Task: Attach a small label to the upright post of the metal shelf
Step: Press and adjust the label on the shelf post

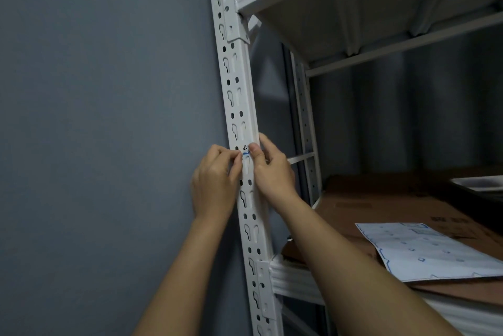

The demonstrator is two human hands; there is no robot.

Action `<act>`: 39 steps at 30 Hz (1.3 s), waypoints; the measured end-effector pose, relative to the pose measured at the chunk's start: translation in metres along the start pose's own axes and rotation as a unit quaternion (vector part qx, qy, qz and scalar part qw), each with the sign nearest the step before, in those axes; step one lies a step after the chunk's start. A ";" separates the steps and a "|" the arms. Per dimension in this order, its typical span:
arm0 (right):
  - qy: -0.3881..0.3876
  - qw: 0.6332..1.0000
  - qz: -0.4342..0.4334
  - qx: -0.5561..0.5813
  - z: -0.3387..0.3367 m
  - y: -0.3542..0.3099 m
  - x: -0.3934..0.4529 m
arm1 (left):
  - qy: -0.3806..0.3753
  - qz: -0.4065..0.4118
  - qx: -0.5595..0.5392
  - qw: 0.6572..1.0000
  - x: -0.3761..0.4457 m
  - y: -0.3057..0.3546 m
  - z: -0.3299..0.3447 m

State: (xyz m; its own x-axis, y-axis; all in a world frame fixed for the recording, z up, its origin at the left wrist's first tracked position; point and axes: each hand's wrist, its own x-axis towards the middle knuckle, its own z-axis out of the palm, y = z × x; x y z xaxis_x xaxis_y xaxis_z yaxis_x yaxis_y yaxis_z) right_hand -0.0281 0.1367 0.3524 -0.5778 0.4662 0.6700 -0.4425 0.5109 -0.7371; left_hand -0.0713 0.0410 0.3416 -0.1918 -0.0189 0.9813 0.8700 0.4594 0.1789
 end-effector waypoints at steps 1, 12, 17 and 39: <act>0.001 1.000 0.000 0.001 0.000 0.000 0.000 | 0.002 -0.008 0.004 1.000 0.000 0.001 0.001; 0.006 1.000 -0.002 0.003 0.005 0.004 0.003 | -0.023 -0.006 0.001 1.000 0.002 -0.004 -0.003; 0.006 1.000 -0.003 0.005 0.002 0.002 0.003 | 0.000 -0.134 -0.110 0.985 0.004 0.003 0.004; 0.003 1.000 -0.006 -0.011 0.003 0.002 0.003 | -0.006 -0.033 -0.009 0.999 -0.002 0.002 -0.002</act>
State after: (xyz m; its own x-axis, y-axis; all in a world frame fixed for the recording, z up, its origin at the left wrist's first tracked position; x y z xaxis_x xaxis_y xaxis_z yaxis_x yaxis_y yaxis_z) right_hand -0.0326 0.1370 0.3523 -0.5678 0.4642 0.6798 -0.4350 0.5319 -0.7265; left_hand -0.0681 0.0408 0.3403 -0.2542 -0.0378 0.9664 0.8633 0.4416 0.2443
